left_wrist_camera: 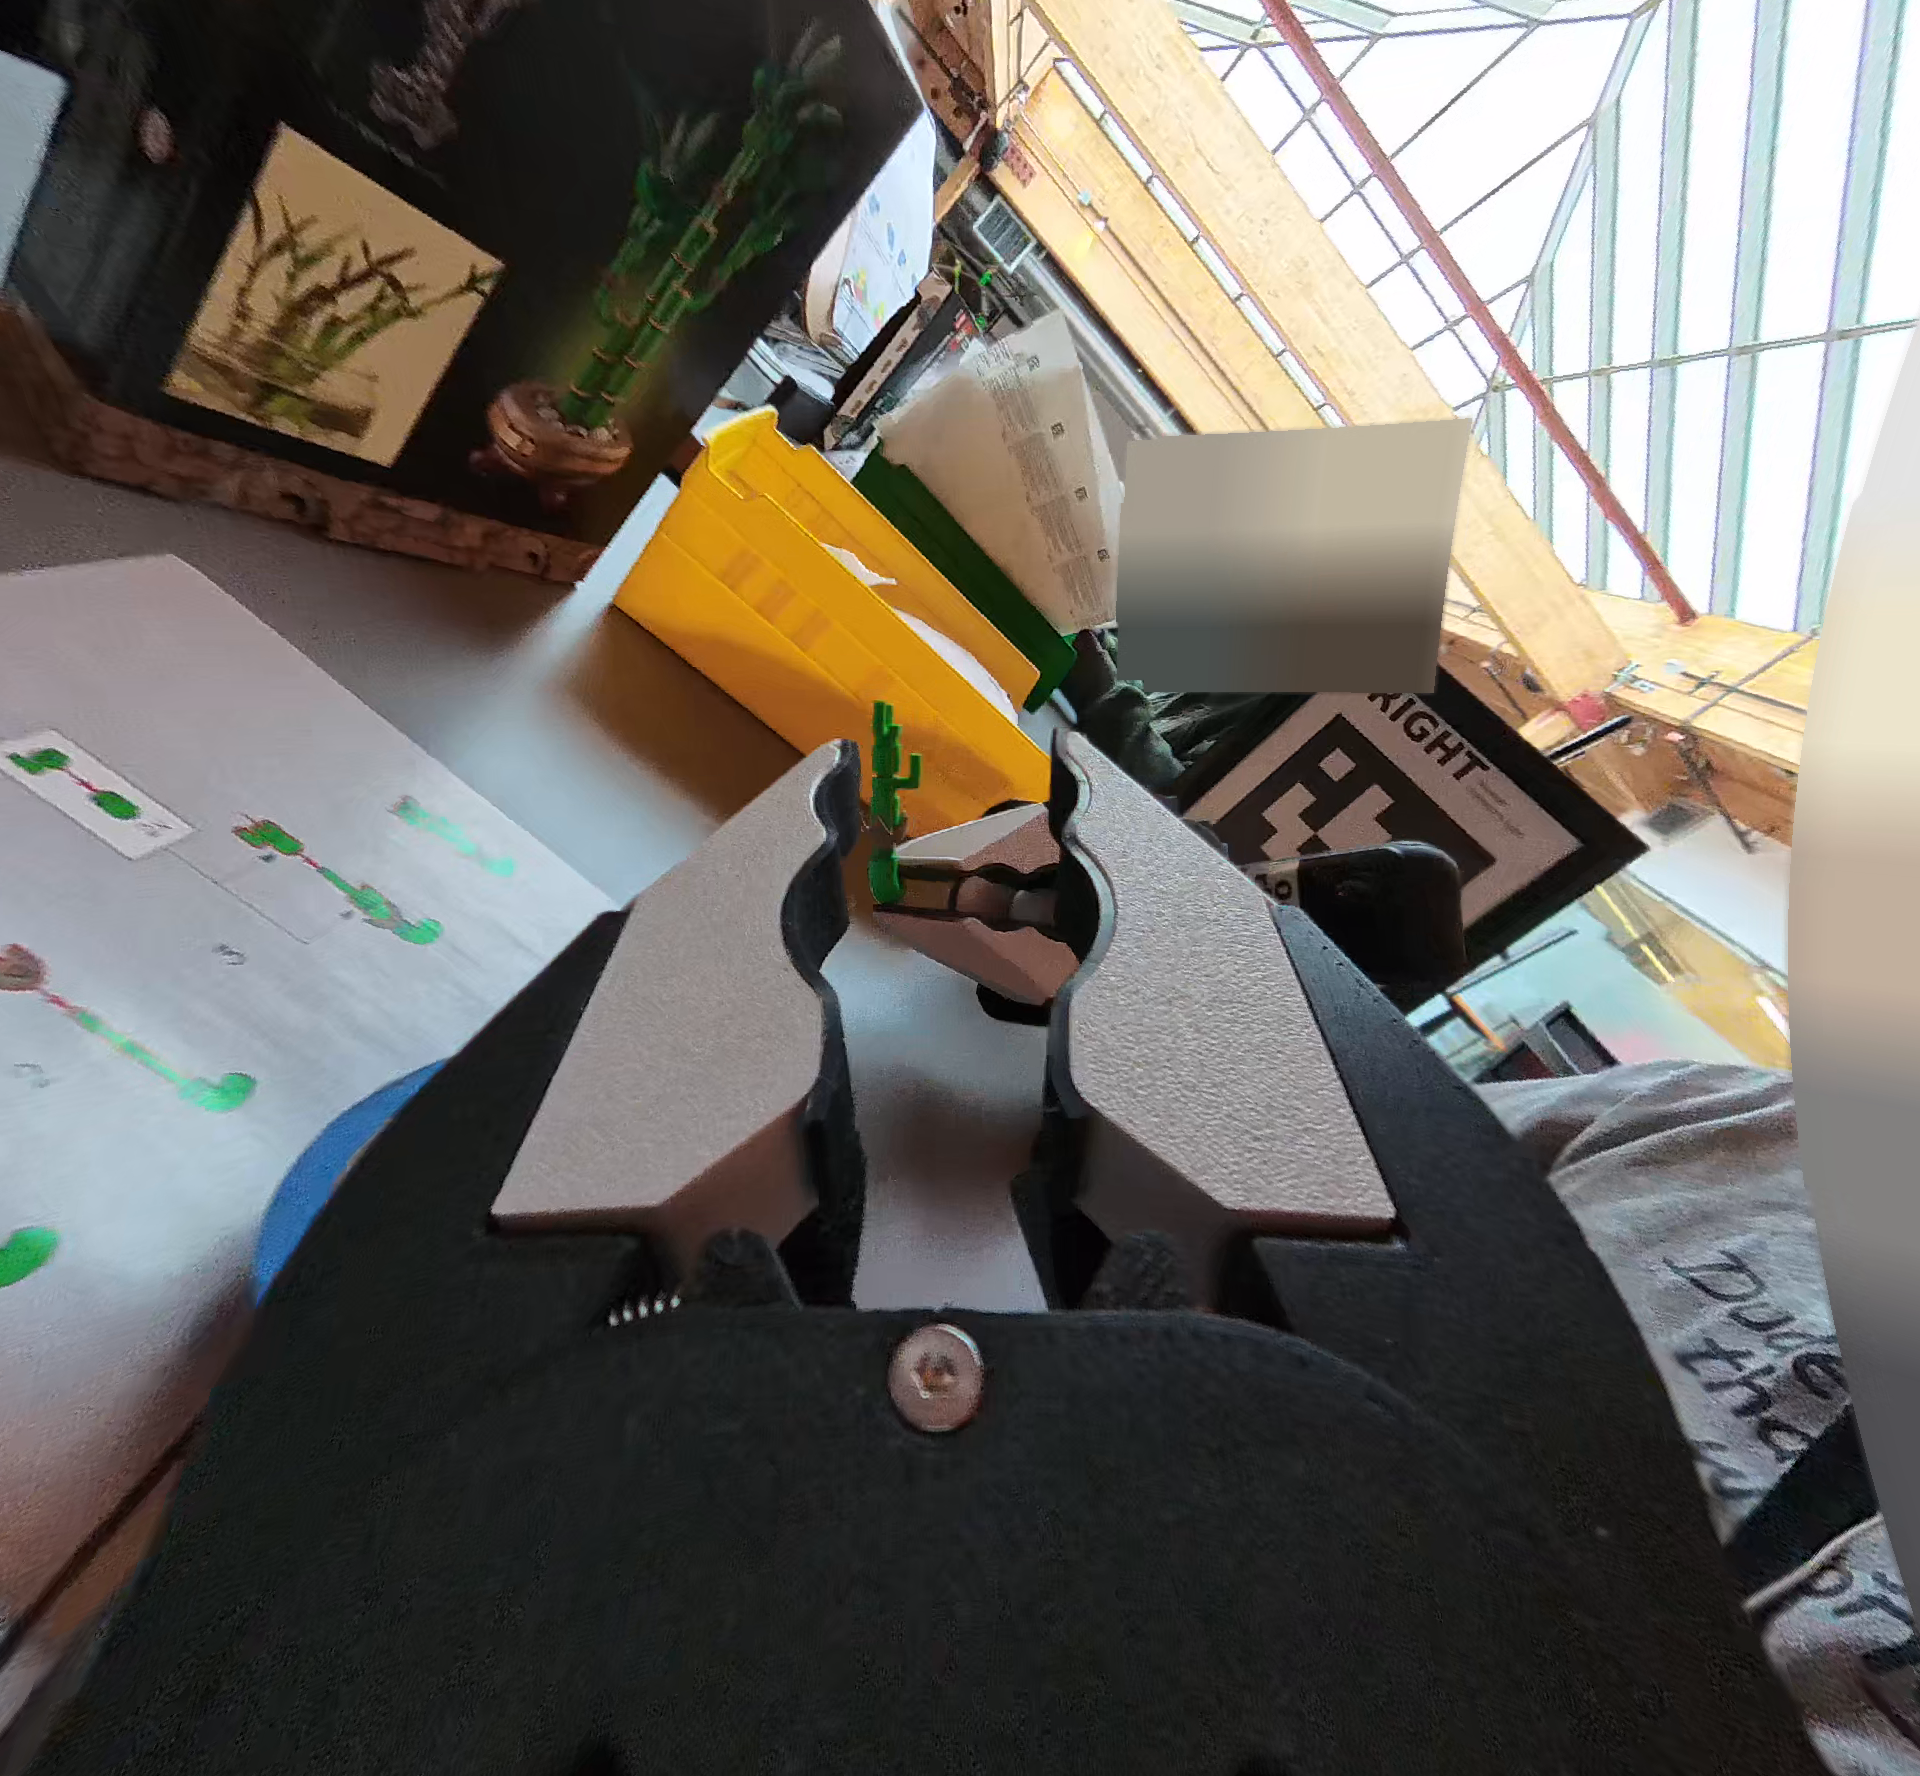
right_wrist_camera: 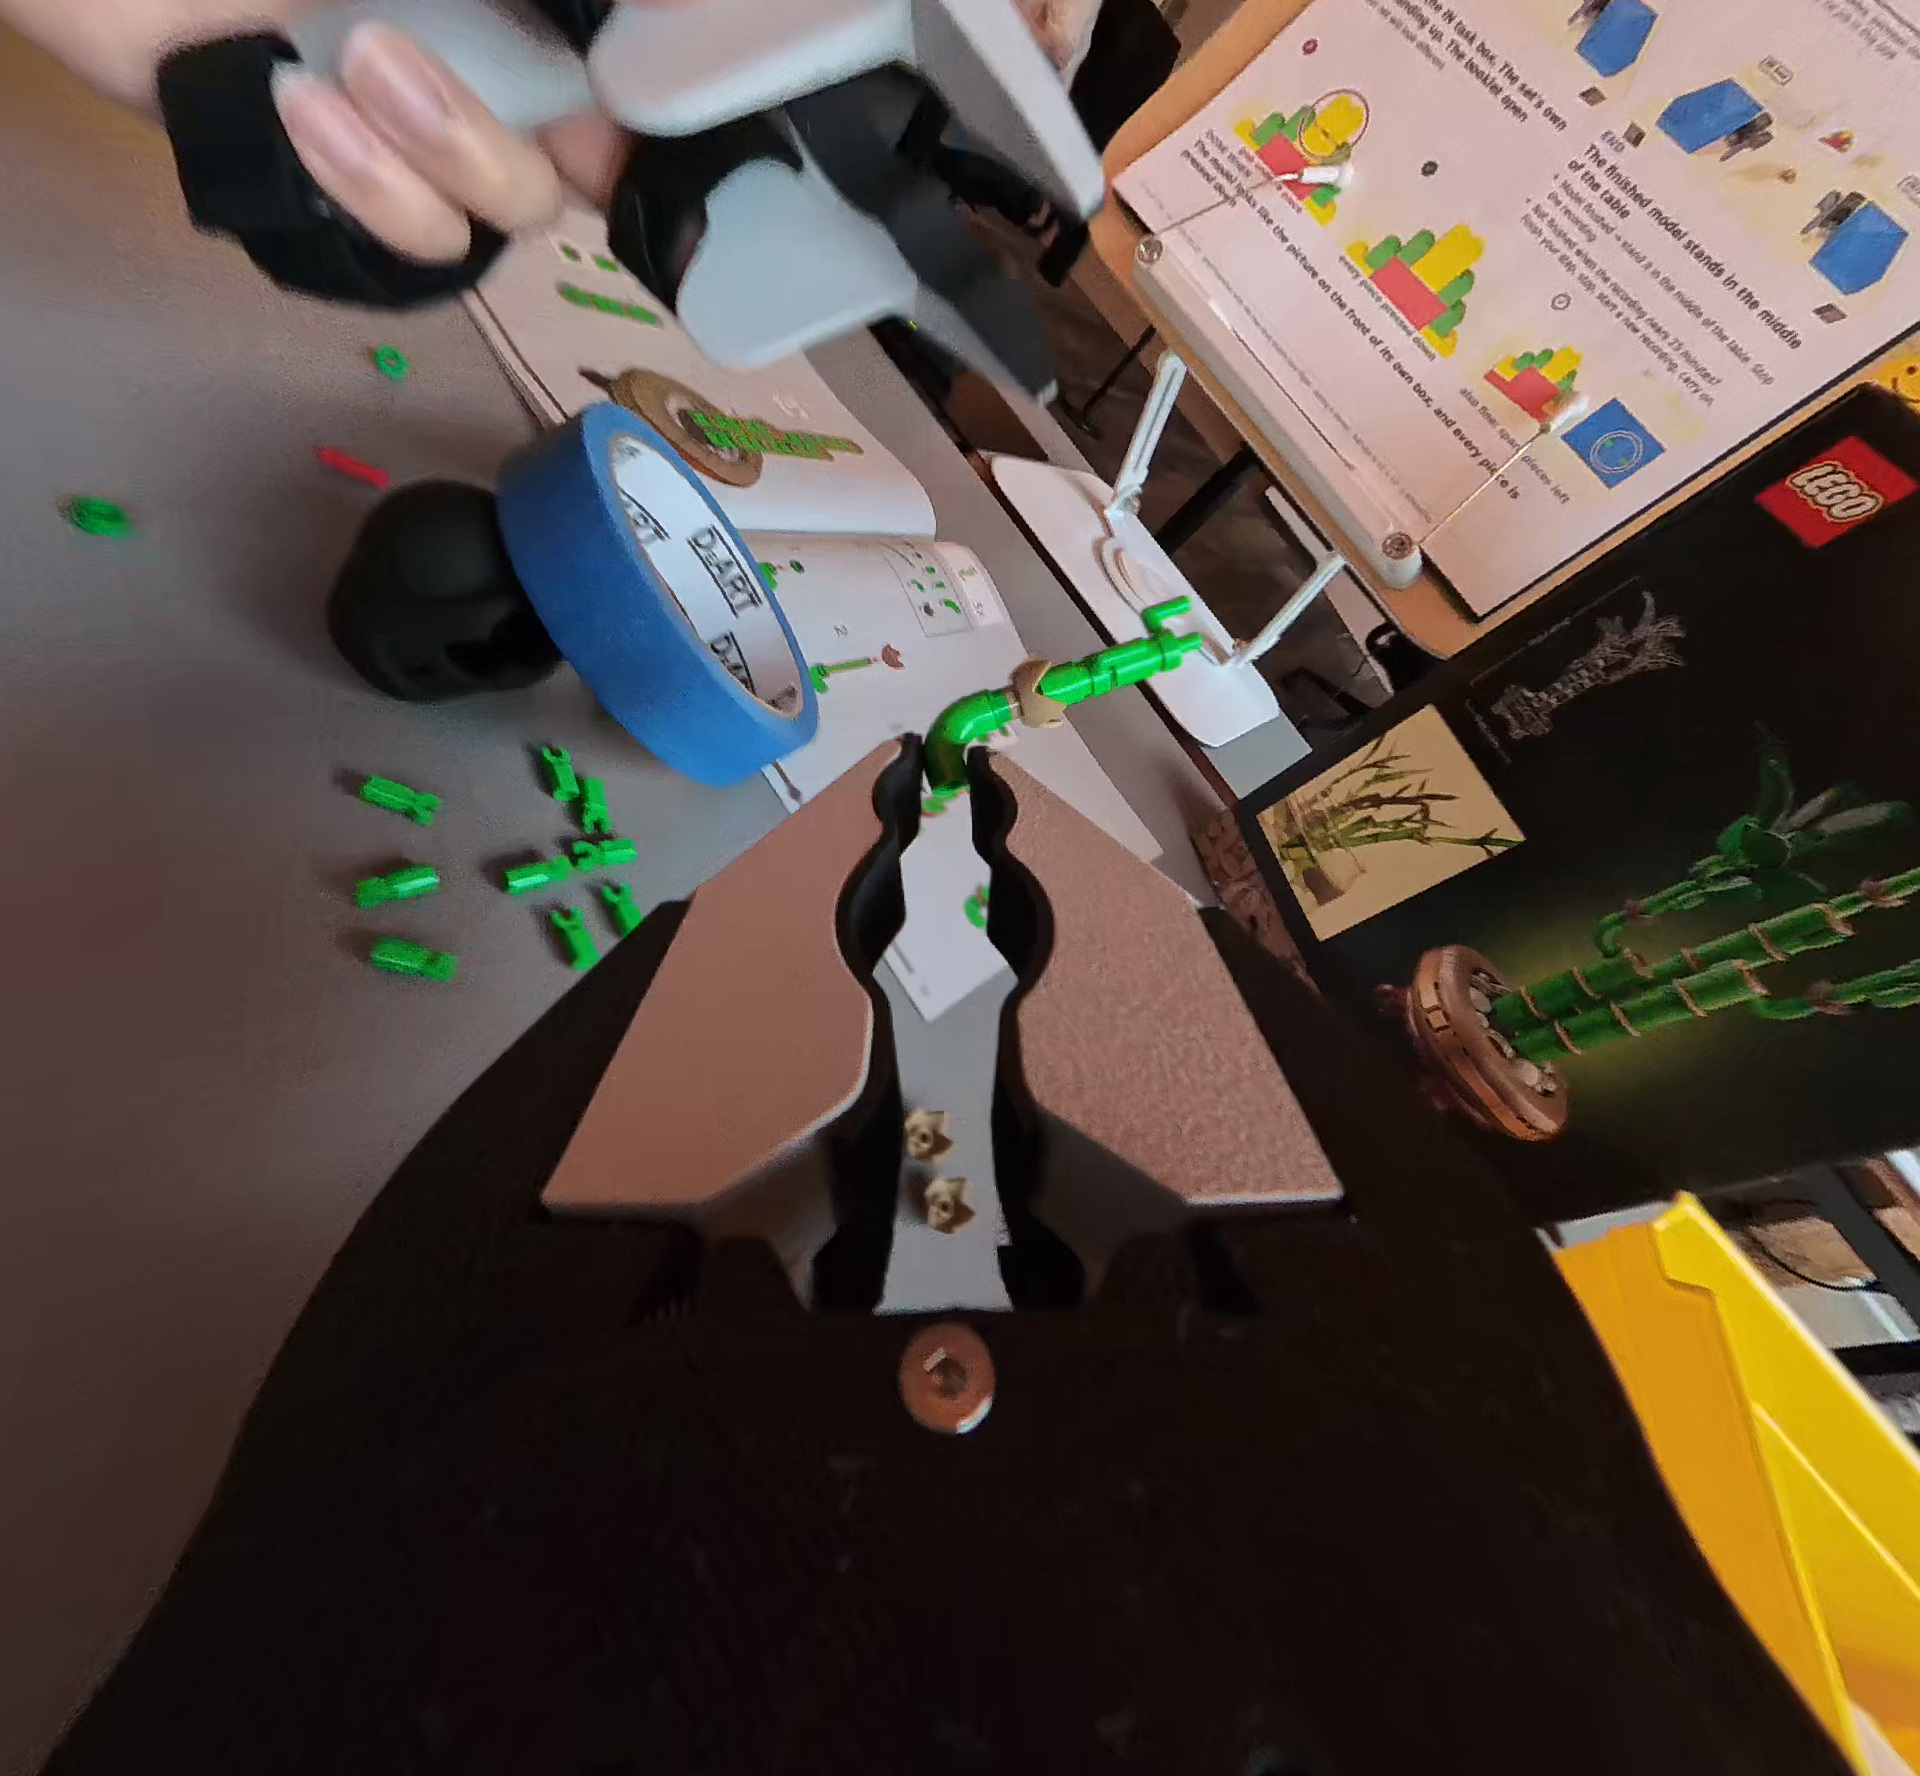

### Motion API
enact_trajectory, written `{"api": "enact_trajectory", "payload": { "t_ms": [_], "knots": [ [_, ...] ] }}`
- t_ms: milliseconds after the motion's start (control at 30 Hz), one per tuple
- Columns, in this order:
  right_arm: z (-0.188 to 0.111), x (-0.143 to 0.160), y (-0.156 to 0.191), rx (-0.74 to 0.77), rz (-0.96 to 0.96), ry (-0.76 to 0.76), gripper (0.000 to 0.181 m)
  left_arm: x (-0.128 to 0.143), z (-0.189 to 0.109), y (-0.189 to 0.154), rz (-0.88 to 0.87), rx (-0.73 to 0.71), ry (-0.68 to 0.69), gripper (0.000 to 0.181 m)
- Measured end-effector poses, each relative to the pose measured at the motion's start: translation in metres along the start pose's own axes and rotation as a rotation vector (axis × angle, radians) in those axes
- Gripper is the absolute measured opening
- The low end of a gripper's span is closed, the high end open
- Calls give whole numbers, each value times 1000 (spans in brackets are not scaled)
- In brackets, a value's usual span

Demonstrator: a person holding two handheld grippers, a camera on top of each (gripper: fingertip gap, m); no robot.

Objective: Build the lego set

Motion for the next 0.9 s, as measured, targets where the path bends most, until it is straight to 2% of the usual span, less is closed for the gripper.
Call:
{"api": "enact_trajectory", "payload": {
  "t_ms": [167, 333, 667, 900],
  "knots": [
    [14, 19, -13, -44, -214, 19, 6, -22, -19, -2, 66, -42, -50, 29],
    [22, 39, -13, -85, -237, 48, 6, -30, -27, -4, 72, -40, -74, 27],
    [0, 33, -10, -86, -237, 12, 6, -33, -31, 3, 58, -52, -76, 25],
    [-23, 17, 9, -175, -176, -20, 7, -37, -33, -2, 69, -57, -81, 25]
  ]
}}
Point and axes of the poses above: each gripper's, where its closed fingertips meet, z out along the fingers, x out of its underside, y = z × x across the jaws, the point moved 7 cm from there along -z, back along the fingers, and after that the axes turned 4 degrees about -y, right-handed, at the moved point
